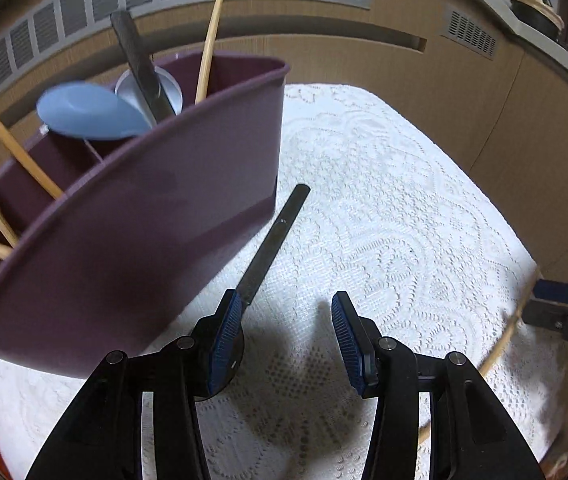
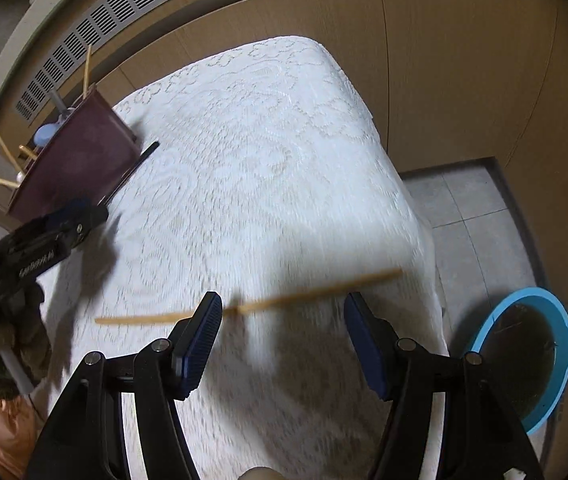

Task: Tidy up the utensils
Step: 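Lower the left tool to the dark metal spoon while the right tool approaches a chopstick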

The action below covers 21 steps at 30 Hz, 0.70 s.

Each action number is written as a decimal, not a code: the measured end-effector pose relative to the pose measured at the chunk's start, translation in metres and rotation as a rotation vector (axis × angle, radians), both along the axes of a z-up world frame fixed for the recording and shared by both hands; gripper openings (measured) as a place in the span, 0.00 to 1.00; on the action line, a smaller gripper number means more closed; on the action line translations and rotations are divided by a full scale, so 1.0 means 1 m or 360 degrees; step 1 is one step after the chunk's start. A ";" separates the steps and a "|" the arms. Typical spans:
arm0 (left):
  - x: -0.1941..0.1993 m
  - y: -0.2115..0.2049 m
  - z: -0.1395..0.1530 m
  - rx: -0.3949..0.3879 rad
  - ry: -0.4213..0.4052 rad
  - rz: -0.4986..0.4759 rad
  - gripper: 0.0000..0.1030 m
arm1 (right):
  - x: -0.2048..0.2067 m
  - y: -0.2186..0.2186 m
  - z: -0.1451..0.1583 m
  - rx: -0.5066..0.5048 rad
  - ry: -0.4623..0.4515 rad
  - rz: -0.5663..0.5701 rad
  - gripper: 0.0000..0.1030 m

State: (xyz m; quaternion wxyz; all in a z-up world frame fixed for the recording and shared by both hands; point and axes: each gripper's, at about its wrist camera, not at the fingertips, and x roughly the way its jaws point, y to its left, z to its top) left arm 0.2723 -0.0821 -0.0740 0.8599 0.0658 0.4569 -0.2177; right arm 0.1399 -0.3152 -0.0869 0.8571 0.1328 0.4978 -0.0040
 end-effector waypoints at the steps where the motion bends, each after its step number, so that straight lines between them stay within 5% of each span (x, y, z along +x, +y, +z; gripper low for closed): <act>1: 0.001 0.001 -0.002 -0.0019 0.0018 0.0002 0.47 | 0.005 0.003 -0.001 -0.0011 -0.0003 0.0007 0.59; 4: 0.000 0.004 -0.001 -0.0074 0.0052 -0.0007 0.47 | 0.022 0.017 -0.004 -0.0086 -0.0018 0.0040 0.59; 8: -0.004 0.008 -0.007 -0.0226 0.0259 -0.0067 0.47 | 0.040 0.037 -0.006 -0.0159 -0.0049 0.0124 0.59; 14: -0.017 0.015 0.012 -0.0184 0.0106 -0.0042 0.48 | 0.062 0.047 -0.007 -0.0206 -0.0088 0.0133 0.63; 16: -0.015 0.019 0.017 -0.0097 0.0012 0.0018 0.51 | 0.067 0.048 -0.007 -0.0188 -0.0095 0.0122 0.69; 18: -0.005 0.018 0.013 -0.0057 0.0008 0.0035 0.52 | 0.069 0.051 -0.008 -0.0166 -0.0099 0.0128 0.83; 21: 0.009 0.014 0.005 0.0003 0.0011 0.0050 0.52 | 0.069 0.059 -0.010 -0.0203 -0.0124 0.0146 0.90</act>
